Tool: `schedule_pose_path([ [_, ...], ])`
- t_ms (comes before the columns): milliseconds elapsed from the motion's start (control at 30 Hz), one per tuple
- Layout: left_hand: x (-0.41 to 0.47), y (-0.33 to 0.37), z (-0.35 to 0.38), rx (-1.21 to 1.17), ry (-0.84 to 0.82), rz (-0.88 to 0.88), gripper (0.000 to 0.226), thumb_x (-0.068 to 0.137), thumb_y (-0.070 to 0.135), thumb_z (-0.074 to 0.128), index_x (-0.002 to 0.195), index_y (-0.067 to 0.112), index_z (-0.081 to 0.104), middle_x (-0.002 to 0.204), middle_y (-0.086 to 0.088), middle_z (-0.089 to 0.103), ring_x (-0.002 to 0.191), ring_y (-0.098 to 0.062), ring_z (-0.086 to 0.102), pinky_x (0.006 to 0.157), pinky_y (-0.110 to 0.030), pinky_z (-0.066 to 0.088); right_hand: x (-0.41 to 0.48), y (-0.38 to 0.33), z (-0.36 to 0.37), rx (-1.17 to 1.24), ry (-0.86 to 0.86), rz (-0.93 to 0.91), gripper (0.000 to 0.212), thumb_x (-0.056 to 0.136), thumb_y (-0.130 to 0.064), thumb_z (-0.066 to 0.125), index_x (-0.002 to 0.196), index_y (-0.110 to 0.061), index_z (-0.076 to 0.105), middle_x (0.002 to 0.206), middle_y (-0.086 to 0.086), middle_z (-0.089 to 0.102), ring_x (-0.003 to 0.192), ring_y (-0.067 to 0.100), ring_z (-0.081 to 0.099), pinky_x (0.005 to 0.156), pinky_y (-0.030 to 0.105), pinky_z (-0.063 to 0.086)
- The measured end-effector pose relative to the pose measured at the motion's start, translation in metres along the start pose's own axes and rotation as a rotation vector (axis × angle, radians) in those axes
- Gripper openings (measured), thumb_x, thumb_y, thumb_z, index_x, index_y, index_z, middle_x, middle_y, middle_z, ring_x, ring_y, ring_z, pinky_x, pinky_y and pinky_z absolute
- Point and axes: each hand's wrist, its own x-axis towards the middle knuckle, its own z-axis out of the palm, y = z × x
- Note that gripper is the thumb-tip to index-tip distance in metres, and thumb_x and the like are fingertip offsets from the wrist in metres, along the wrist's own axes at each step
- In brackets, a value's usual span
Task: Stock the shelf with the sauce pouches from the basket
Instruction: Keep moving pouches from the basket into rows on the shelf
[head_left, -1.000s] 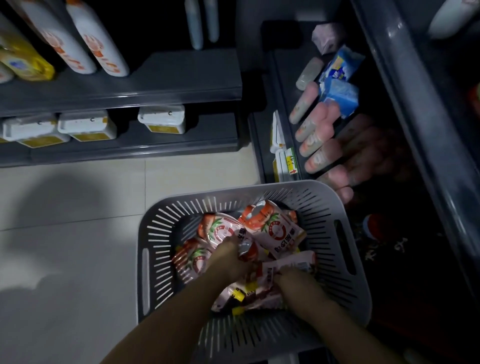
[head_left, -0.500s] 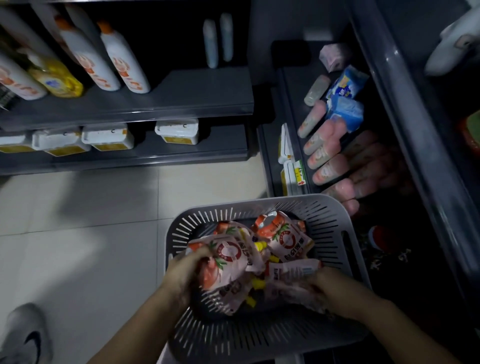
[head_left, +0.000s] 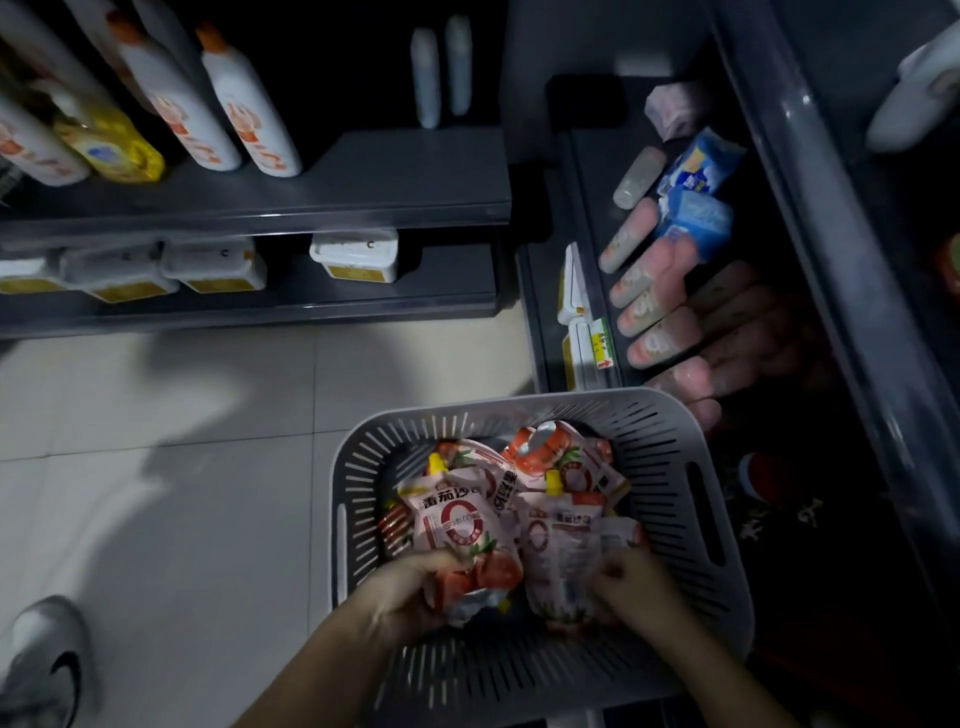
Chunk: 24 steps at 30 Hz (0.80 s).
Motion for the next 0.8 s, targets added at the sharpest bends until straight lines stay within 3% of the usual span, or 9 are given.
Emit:
schedule_pose_path([
  [100,0.008,0.004,-0.001,0.151,0.045,-0.049,0.014,0.084,-0.007,0.050,0.095,-0.004,0.059,0.086,-0.023,0.068,0.070,-0.032,0.066,0.071,-0.038,0.048,0.013,-0.009,0.017,0.154,0.020,0.013,0.028,0.083,0.001,0.053,0.060,-0.015,0.049,0.068,0.003,0.056,0.071,0.017,0.055,0.058,0.024,0.038],
  [200,0.015,0.007,-0.006,0.224,0.111,-0.059,0.029,0.078,-0.013,0.055,0.107,-0.007,0.059,0.100,-0.025,0.066,0.094,-0.038,0.062,0.077,-0.043,0.050,0.023,-0.010,0.023,0.356,0.291,0.096,0.011,0.080,0.003,0.057,0.086,-0.005,0.061,0.093,0.011,0.061,0.088,0.025,0.058,0.069,0.025,0.043],
  [267,0.018,0.006,-0.010,0.258,0.161,-0.052,0.034,0.076,-0.015,0.058,0.108,-0.004,0.058,0.101,-0.022,0.064,0.094,-0.037,0.059,0.069,-0.041,0.050,0.025,-0.010,0.032,0.400,0.282,0.158,0.032,0.078,0.001,0.062,0.109,0.001,0.057,0.102,0.010,0.058,0.092,0.024,0.057,0.074,0.026,0.045],
  [367,0.024,0.001,-0.012,0.315,0.231,-0.026,0.030,0.076,-0.012,0.061,0.101,0.003,0.056,0.094,-0.015,0.061,0.087,-0.029,0.057,0.061,-0.035,0.048,0.027,-0.009,0.060,0.356,0.096,0.237,0.087,0.068,-0.014,0.077,0.139,-0.008,0.028,0.129,0.012,0.050,0.119,0.031,0.051,0.095,0.036,0.045],
  [400,0.025,-0.001,-0.011,0.339,0.248,-0.017,0.027,0.076,-0.012,0.062,0.097,0.005,0.055,0.092,-0.012,0.060,0.085,-0.027,0.057,0.060,-0.033,0.047,0.029,-0.009,0.067,0.288,0.100,0.244,0.096,0.064,-0.019,0.079,0.141,-0.013,0.022,0.135,0.012,0.046,0.123,0.033,0.047,0.099,0.041,0.045],
  [467,0.027,-0.003,-0.009,0.367,0.261,-0.014,0.029,0.075,-0.011,0.064,0.097,0.006,0.055,0.093,-0.010,0.061,0.091,-0.027,0.058,0.062,-0.032,0.049,0.037,-0.007,0.072,0.179,0.150,0.241,0.091,0.060,-0.021,0.082,0.135,-0.014,0.030,0.131,0.012,0.050,0.117,0.032,0.052,0.093,0.042,0.049],
  [567,0.035,-0.004,-0.015,0.306,0.286,0.007,0.043,0.071,-0.002,0.074,0.110,0.004,0.056,0.106,-0.018,0.066,0.098,-0.034,0.063,0.064,-0.039,0.056,0.041,-0.011,0.056,0.208,0.129,0.191,0.059,0.058,-0.020,0.086,0.105,-0.014,0.051,0.107,0.008,0.063,0.093,0.025,0.062,0.075,0.032,0.053],
  [667,0.037,-0.004,-0.020,0.257,0.308,0.059,0.033,0.077,0.017,0.073,0.105,0.006,0.060,0.098,-0.017,0.070,0.086,-0.031,0.068,0.061,-0.036,0.055,0.031,-0.015,0.041,0.222,0.189,0.117,0.035,0.070,-0.030,0.080,0.087,-0.018,0.052,0.086,0.005,0.066,0.079,0.024,0.062,0.062,0.028,0.048],
  [800,0.040,-0.004,-0.023,0.256,0.347,0.092,0.033,0.077,0.020,0.074,0.105,0.007,0.062,0.094,-0.017,0.072,0.085,-0.032,0.070,0.071,-0.043,0.058,0.014,-0.022,0.033,0.064,0.498,0.111,0.028,0.082,-0.029,0.069,0.101,-0.009,0.060,0.092,0.015,0.068,0.083,0.032,0.064,0.059,0.029,0.042],
])
